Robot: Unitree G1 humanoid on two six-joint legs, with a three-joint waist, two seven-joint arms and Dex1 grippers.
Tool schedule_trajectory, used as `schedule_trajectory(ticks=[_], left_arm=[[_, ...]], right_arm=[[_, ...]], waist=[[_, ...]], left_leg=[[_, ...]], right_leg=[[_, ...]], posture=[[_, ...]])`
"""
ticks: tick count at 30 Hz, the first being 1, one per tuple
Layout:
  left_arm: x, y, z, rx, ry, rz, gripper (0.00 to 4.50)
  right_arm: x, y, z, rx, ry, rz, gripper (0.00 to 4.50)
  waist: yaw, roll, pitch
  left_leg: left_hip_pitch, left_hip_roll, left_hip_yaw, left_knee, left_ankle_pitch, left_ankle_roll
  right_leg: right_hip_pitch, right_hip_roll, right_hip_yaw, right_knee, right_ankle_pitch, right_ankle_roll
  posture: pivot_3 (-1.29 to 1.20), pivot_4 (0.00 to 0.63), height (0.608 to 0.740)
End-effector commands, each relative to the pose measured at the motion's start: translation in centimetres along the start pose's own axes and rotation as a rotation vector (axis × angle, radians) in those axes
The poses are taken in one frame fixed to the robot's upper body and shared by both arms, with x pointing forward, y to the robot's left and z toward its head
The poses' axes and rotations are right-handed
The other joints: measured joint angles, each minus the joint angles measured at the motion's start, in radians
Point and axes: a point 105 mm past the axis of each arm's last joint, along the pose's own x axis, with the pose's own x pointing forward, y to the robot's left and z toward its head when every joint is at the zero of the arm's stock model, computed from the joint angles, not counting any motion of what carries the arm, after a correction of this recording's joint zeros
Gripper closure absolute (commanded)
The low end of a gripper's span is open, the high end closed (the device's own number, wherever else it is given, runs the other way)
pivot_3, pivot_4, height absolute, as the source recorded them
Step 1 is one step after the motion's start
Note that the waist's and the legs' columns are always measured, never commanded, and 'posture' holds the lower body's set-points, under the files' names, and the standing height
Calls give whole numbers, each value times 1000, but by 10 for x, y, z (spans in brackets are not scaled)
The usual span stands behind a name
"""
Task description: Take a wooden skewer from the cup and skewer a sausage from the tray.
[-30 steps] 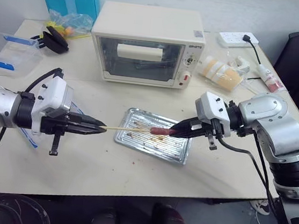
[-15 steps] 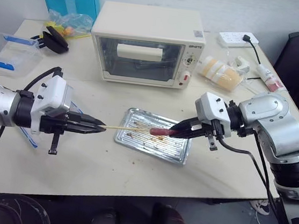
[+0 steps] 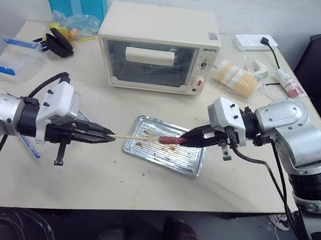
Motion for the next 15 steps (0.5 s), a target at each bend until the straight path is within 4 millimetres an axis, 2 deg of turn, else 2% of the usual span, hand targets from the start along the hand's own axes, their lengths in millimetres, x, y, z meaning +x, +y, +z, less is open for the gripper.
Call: schedule_trajectory(ticks=[1, 9, 15], left_arm=[[4, 5, 7, 45, -15, -9, 4500], [20, 18, 18, 92, -55, -53, 4500], [24, 13, 11, 97, -31, -104, 4500]], right_arm=[[0, 0, 29, -105, -55, 11, 4308], [11, 0, 43, -173, -67, 47, 4308], [14, 1, 46, -204, -62, 56, 4308]], waist=[[0, 0, 0], [1, 0, 0], [-2, 0, 0]], left_leg=[[0, 0, 0, 0, 0, 0], [-1, 0, 0, 1, 0, 0], [-1, 0, 0, 0, 0, 0]], right_leg=[[0, 0, 0, 0, 0, 0], [0, 0, 0, 0, 0, 0], [0, 1, 0, 0, 0, 0]], posture=[[0, 150, 740], [0, 150, 740], [0, 150, 740]])
